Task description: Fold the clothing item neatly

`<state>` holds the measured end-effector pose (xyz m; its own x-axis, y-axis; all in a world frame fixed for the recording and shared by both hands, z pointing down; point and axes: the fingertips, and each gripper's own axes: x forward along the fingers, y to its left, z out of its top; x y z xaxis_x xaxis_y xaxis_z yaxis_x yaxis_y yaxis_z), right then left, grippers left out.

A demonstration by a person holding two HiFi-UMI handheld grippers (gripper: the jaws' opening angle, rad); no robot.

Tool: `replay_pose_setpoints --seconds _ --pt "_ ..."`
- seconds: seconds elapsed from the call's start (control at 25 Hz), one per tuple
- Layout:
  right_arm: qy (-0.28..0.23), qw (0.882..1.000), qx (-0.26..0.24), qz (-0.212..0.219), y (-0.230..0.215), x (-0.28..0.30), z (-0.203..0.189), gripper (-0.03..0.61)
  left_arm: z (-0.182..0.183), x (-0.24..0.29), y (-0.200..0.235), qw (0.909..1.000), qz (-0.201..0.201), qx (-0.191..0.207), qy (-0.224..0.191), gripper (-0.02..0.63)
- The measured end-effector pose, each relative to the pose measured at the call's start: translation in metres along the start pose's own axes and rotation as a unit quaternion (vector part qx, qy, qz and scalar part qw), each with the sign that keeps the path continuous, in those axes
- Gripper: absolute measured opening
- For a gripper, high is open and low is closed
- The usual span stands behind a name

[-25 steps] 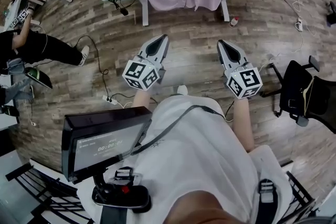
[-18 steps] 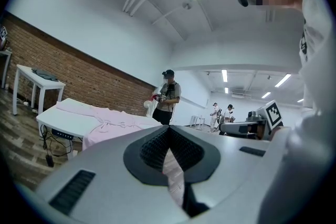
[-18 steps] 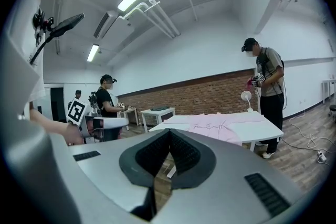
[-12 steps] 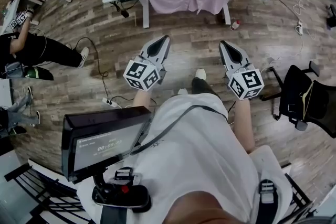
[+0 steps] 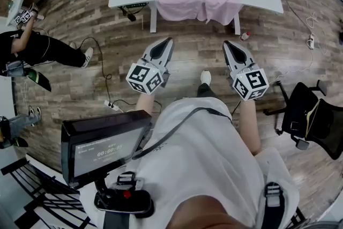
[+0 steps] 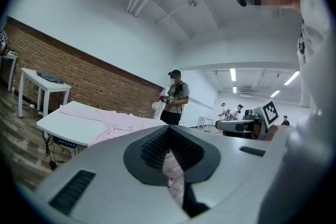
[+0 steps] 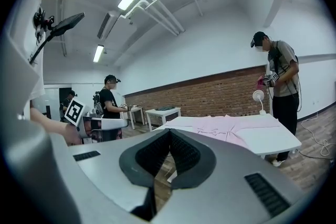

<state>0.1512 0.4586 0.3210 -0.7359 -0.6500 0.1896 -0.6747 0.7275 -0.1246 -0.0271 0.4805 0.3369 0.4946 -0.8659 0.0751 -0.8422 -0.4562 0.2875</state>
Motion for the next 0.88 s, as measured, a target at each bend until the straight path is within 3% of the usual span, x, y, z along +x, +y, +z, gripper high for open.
replay_pose_setpoints --seconds 0.88 --pt "0.023 0.999 0.002 0.042 -0.115 0.077 0.018 0.003 0.015 0.124 0.033 0.9992 0.036 -0.016 0.004 0.002"
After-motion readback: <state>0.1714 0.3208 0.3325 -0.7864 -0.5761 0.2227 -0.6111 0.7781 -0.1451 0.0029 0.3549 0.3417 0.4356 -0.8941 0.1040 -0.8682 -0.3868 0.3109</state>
